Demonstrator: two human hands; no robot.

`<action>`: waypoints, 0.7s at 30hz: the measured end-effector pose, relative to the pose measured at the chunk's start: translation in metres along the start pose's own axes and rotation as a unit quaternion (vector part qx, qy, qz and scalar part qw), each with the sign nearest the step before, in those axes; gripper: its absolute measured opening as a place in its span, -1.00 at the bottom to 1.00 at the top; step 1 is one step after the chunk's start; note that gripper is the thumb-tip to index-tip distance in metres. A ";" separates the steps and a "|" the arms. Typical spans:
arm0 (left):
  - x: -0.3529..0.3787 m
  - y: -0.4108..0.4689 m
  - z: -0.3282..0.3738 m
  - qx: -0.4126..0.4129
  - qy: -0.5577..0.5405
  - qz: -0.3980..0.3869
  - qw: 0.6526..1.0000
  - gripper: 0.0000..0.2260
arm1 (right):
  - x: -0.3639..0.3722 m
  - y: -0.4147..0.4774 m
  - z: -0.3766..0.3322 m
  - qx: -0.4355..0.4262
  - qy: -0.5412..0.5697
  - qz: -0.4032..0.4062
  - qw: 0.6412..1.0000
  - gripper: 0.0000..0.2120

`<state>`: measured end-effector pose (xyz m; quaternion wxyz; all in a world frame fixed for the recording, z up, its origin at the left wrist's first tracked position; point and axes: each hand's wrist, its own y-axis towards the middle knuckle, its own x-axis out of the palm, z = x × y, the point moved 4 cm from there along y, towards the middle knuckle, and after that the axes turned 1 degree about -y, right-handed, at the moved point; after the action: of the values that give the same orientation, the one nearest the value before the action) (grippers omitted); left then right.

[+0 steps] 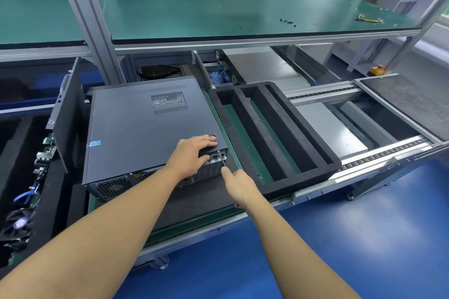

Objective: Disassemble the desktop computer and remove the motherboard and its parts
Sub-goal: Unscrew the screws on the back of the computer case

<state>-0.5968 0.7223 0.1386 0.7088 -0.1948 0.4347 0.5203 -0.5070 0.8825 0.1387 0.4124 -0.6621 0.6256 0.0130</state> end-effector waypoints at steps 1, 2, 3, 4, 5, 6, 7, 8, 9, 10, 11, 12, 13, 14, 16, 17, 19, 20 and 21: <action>-0.001 0.000 -0.001 0.001 -0.006 -0.005 1.000 -0.58 | 0.002 0.000 0.002 0.042 0.067 -0.032 0.996 -0.64; -0.001 0.001 -0.001 0.002 -0.010 -0.009 1.000 -0.58 | 0.003 -0.002 0.003 0.074 0.125 -0.059 0.988 -0.66; -0.001 0.001 -0.001 0.003 -0.011 -0.011 1.000 -0.57 | 0.003 -0.002 0.005 0.086 0.159 -0.075 0.981 -0.67; -0.001 0.001 -0.002 0.003 -0.009 -0.012 1.000 -0.57 | 0.001 -0.002 0.005 0.077 0.167 -0.083 0.979 -0.67; -0.001 0.001 -0.001 0.004 -0.007 -0.012 1.000 -0.58 | -0.001 -0.001 0.006 0.056 0.155 -0.081 0.983 -0.67; -0.001 0.001 -0.001 0.004 -0.005 -0.011 1.000 -0.58 | -0.003 -0.001 0.005 0.028 0.135 -0.071 0.988 -0.69; -0.001 0.001 0.000 0.005 -0.004 -0.009 1.000 -0.58 | -0.004 -0.002 0.005 0.004 0.117 -0.058 0.991 -0.73; -0.001 0.001 0.000 0.005 -0.003 -0.007 1.000 -0.58 | -0.005 -0.003 0.006 -0.006 0.114 -0.048 0.992 -0.78; 0.000 0.001 0.000 0.004 -0.001 -0.006 1.000 -0.58 | -0.004 -0.004 0.008 -0.006 0.122 -0.044 0.992 -0.81; 0.000 0.001 0.000 0.003 0.002 -0.005 1.000 -0.58 | -0.002 -0.006 0.010 -0.004 0.123 -0.039 0.992 -0.84; 0.000 0.001 0.000 0.002 0.003 -0.005 1.000 -0.58 | -0.001 -0.006 0.010 -0.009 0.103 -0.026 0.994 -0.86; 0.000 0.001 0.000 0.001 0.005 -0.004 1.000 -0.58 | 0.001 -0.006 0.010 -0.014 0.075 -0.013 0.997 -0.85; 0.000 0.001 0.000 0.001 0.006 -0.004 1.000 -0.58 | 0.002 -0.006 0.009 -0.015 0.061 -0.004 0.998 -0.83; 0.000 0.001 0.001 0.002 0.007 -0.006 1.000 -0.58 | 0.003 -0.006 0.008 -0.007 0.066 -0.001 0.998 -0.78; 0.000 0.001 0.001 0.004 0.007 -0.006 1.000 -0.58 | 0.002 -0.008 0.009 0.030 0.106 -0.008 0.994 -0.68; 0.000 0.001 0.000 0.003 0.006 -0.006 1.000 -0.58 | 0.001 -0.009 0.011 0.049 0.119 -0.014 0.992 -0.66; 0.000 0.001 -0.001 0.003 0.002 -0.004 1.000 -0.58 | -0.002 -0.009 0.019 0.064 0.134 -0.024 0.989 -0.67; 0.000 0.001 -0.001 0.003 0.001 -0.002 1.000 -0.58 | -0.004 -0.008 0.022 0.059 0.144 -0.027 0.987 -0.69; 0.000 0.001 -0.001 0.003 0.000 0.000 1.000 -0.58 | -0.006 -0.009 0.023 0.048 0.153 -0.027 0.987 -0.71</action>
<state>-0.5977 0.7221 0.1381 0.7096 -0.1927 0.4364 0.5186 -0.4892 0.8991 0.1310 0.3434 -0.6523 0.6632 -0.1291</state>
